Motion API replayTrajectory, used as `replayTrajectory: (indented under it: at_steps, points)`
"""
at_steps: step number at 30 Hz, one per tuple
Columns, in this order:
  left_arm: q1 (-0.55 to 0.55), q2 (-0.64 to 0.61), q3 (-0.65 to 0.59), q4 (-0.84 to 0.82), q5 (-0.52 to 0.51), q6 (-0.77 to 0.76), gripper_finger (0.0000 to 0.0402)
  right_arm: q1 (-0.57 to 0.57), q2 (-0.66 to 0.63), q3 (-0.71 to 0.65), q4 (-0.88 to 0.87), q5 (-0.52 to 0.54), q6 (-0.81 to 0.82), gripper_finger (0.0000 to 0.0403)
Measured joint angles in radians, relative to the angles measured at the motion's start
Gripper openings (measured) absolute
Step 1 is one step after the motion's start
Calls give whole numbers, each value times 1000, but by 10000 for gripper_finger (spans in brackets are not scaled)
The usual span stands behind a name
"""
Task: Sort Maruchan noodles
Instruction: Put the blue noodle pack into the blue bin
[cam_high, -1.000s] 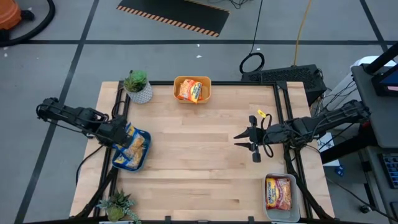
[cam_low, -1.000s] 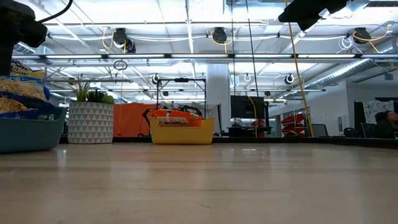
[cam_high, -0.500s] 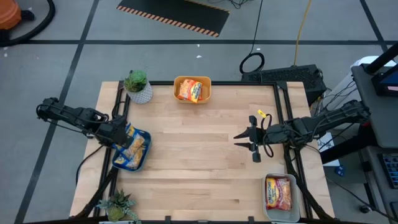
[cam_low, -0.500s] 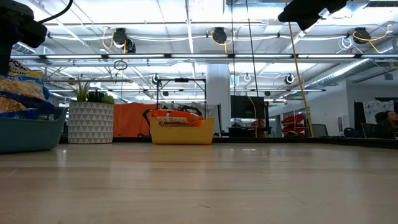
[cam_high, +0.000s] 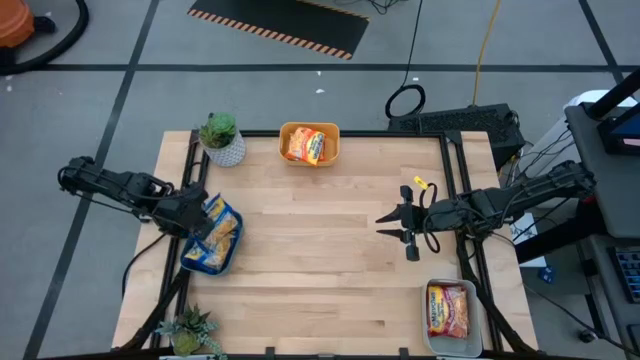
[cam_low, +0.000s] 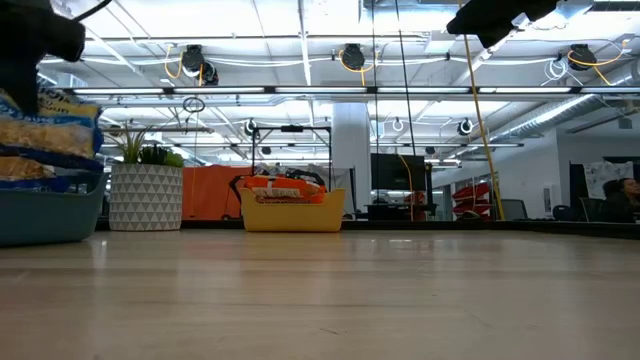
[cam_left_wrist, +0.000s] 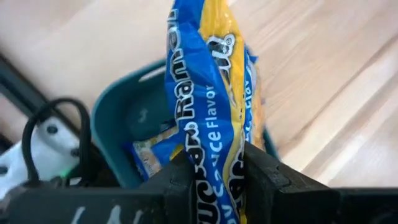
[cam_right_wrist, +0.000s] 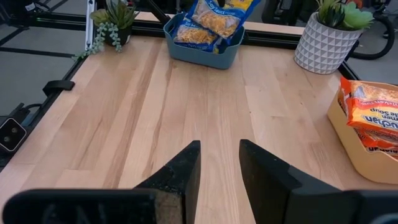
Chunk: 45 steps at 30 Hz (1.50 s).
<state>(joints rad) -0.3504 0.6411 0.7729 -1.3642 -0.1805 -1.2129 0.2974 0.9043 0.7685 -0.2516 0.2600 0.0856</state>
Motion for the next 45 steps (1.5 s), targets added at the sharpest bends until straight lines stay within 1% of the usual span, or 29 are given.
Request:
replayTrajectory:
  at_steps: [3,5,8,11,13,16,20,23,26,29,37,45]
  points:
    - [0,0,34,4,-29,37,88,0,0,0,0,0,-7,107]
    - [0,0,64,4,-61,93,88,0,0,0,0,0,-13,107]
    - [0,-1,103,9,-145,252,88,0,0,0,0,0,-18,107]
    - [0,0,109,22,-211,480,88,0,0,0,0,0,-18,107]
    - [0,1,106,35,-220,636,88,0,0,0,0,0,-18,107]
    - [0,18,105,32,-220,827,87,0,0,0,0,0,-16,107]
    - [0,39,105,36,-206,1046,87,0,0,0,-1,0,-17,107]
    - [0,56,105,36,-205,1168,87,0,0,0,-1,0,-18,107]
    - [0,71,105,34,-205,1210,87,0,0,0,-2,0,-18,107]
    - [0,82,104,8,-204,1211,87,0,0,0,-2,0,-18,107]
    - [0,105,104,12,-189,1212,87,0,0,0,-2,0,-12,107]
    - [0,189,104,11,-180,1216,87,0,0,0,-2,-2,-8,107]
